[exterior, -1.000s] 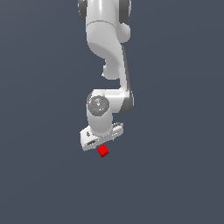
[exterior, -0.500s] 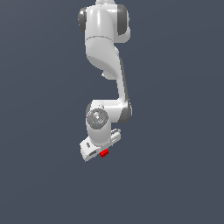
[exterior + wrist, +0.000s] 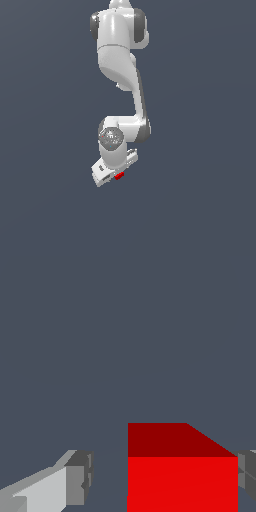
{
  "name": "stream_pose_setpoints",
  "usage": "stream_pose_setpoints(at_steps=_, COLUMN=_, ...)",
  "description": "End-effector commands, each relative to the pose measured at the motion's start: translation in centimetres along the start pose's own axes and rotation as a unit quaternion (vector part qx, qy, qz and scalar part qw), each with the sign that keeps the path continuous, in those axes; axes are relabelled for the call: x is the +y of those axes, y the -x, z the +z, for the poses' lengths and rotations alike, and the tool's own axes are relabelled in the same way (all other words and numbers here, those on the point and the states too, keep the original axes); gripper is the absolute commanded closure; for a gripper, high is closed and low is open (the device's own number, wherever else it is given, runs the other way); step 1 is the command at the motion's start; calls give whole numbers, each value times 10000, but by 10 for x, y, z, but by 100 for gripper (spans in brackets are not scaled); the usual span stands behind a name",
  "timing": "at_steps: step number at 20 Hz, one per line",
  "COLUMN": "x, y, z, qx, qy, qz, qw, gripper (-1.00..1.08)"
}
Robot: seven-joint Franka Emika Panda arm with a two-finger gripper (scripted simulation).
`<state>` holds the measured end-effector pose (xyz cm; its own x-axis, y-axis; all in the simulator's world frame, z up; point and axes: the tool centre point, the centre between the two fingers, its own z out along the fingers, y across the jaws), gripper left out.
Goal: Pick up the red cube and move it to a goal position.
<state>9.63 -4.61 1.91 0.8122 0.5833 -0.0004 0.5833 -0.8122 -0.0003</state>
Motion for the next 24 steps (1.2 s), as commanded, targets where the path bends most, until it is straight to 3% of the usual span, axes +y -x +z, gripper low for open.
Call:
stream_pose_setpoints(at_steps=1, x=0, y=0, z=-1, qx=2, qy=2, qz=12, qw=10000, gripper=-92)
stream_pose_setpoints(at_steps=2, x=0, y=0, z=-1, qx=2, qy=2, qz=12, qw=10000, gripper=108)
stream_pose_setpoints(at_steps=15, x=-1, y=0, z=-2, qx=2, qy=2, qz=12, qw=10000, gripper=108)
stream_pose_setpoints(at_steps=24, x=-18, y=4, z=-17, qx=2, qy=2, qz=12, qw=10000, gripper=108)
